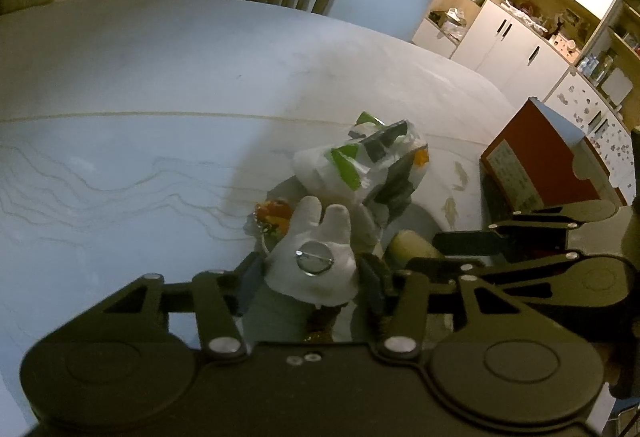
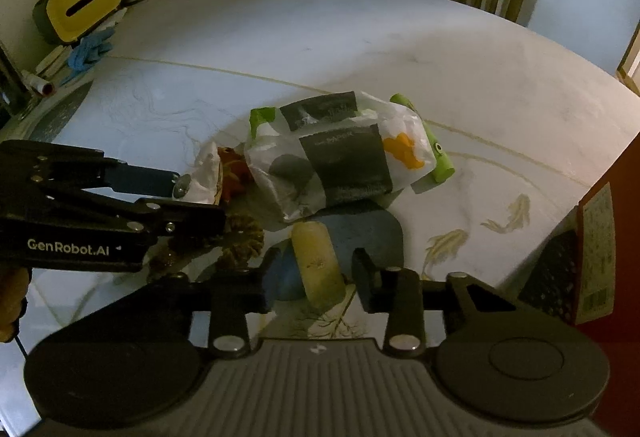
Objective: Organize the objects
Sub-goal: 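Grasp the white rabbit-shaped item with the left gripper while the right grasps the yellow bar, then carry the white rabbit item and yellow bar with both grippers into the shoebox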
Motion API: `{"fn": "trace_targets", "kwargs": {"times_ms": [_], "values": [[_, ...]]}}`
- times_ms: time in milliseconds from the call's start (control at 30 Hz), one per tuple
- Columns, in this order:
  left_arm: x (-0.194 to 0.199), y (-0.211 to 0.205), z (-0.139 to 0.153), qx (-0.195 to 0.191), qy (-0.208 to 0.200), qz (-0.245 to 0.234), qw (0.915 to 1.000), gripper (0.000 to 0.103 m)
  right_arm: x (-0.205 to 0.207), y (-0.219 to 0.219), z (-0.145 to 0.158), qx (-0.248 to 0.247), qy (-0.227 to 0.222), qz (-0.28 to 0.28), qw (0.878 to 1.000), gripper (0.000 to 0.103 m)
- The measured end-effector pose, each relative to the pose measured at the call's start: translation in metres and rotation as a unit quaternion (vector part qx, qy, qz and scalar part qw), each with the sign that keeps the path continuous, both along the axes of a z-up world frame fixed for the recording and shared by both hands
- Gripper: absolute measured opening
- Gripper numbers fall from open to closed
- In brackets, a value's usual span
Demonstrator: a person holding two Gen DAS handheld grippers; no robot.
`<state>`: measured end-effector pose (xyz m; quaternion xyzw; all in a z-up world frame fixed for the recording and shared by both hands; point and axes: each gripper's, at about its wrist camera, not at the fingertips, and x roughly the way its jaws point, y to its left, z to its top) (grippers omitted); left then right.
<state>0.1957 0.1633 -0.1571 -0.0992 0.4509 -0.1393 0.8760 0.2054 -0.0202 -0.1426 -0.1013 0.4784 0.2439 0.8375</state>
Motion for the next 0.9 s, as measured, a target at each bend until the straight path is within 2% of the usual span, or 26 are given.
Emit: {"fn": "trace_targets", "kwargs": {"times_ms": [267,567,667,900], "values": [[0.0,0.001,0.003,-0.006,0.008,0.012,0.9999,0.048,-0.001,0.002,-0.001,0.001,-0.004,-0.001,1.0,0.023],[-0.007,-0.002,0.015,-0.005,0.007,0.022,0.9997,0.047,-0.007,-0.008,0.01,0.021,-0.008,-0.012,1.0,0.021],[-0.01,-0.001,0.021,-0.017,0.011,0.027,0.9994,0.047,-0.013,-0.012,0.017,0.026,-0.016,-0.018,0.999,0.021],[-0.017,-0.015,0.048,-0.029,0.008,0.021,0.9993,0.047,-0.026,-0.027,0.038,0.049,-0.023,-0.033,0.998,0.021]]}}
